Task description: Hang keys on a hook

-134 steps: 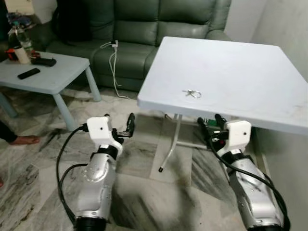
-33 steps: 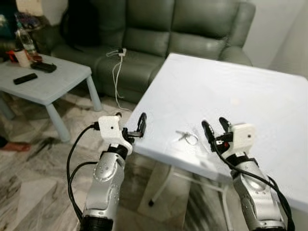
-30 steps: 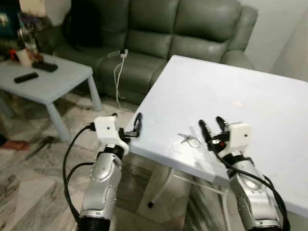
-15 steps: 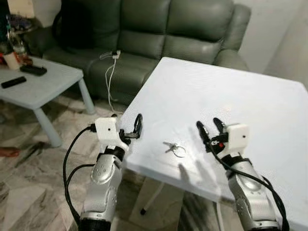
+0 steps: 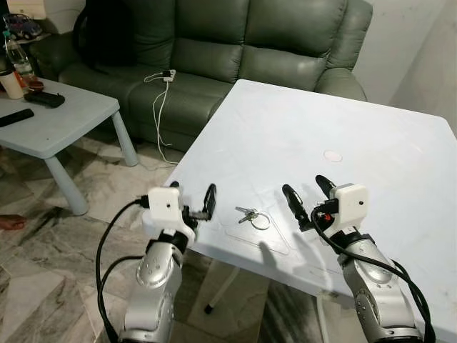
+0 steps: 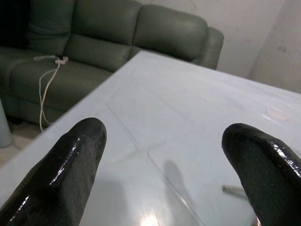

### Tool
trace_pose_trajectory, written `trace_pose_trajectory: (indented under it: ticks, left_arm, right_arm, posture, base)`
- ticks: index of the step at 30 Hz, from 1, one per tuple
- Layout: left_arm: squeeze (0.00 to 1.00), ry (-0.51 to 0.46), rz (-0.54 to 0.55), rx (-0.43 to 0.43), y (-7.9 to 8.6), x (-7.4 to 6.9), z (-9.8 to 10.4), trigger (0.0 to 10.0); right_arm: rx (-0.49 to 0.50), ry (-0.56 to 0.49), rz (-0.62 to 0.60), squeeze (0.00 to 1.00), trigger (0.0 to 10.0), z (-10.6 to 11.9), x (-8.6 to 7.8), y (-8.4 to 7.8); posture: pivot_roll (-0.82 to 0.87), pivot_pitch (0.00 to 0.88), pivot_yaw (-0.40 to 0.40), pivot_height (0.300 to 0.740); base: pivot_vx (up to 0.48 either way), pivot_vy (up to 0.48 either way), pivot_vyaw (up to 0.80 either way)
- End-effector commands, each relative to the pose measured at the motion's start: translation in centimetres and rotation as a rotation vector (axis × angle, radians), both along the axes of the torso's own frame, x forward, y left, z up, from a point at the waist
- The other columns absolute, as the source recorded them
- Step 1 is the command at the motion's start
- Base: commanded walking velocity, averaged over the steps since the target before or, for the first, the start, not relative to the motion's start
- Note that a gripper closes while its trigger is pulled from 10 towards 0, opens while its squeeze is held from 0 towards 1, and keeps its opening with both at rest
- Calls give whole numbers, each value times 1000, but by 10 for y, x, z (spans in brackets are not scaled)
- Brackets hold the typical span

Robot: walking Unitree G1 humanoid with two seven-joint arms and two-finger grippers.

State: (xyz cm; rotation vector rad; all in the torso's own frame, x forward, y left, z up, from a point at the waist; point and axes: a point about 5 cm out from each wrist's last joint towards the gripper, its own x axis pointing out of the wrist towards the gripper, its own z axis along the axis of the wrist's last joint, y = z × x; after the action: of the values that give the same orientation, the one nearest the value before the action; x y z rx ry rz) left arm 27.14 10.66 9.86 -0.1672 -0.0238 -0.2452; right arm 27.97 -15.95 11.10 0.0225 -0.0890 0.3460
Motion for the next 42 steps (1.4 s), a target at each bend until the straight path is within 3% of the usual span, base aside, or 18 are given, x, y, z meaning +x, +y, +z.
trace_pose_trajectory:
  ticks: [1, 2, 3, 4, 5, 18, 23, 42]
  left_arm:
    - [0, -35, -31, 11, -7, -6, 5, 10000]
    - [0, -36, -40, 13, -9, -10, 3, 10000]
    - [0, -36, -40, 13, -9, -10, 3, 10000]
    - [0, -31, -43, 13, -10, -13, 1, 10000]
    - [0, -26, -47, 13, -10, -15, 0, 10000]
    - [0, -4, -68, 7, -18, -28, -2, 10000]
    - [0, -6, -81, 11, -20, -31, 0, 10000]
    - [0, 3, -99, 4, -24, -35, 3, 10000]
  right_arm:
    - [-42, -11, 17, 1000, 10000, 6, 5, -2]
    - [-69, -10, 17, 773, 10000, 6, 7, -4]
    - [-69, -10, 17, 773, 10000, 6, 7, -4]
    - [-85, -14, 25, 35, 10000, 7, 9, -5]
    - [-93, -13, 32, 0, 10000, 8, 10, -5]
    - [-145, 21, 167, 0, 10000, 12, 23, -2]
    - [-145, 66, 259, 0, 10000, 5, 21, 6]
    - [-130, 126, 397, 0, 10000, -3, 14, 20]
  posture:
    - [-23, 60, -102, 740]
    - [-22, 62, -104, 740]
    - [-22, 62, -104, 740]
    - [-21, 66, -106, 740]
    - [-21, 66, -106, 740]
    - [-12, 84, -120, 740]
    - [-8, 85, -120, 740]
    - [1, 94, -114, 740]
  base:
    - [0, 0, 0]
    - [0, 0, 0]
    - [0, 0, 0]
    - [0, 0, 0]
    - [0, 0, 0]
    - [0, 0, 0]
    - [0, 0, 0]
    - [0, 0, 0]
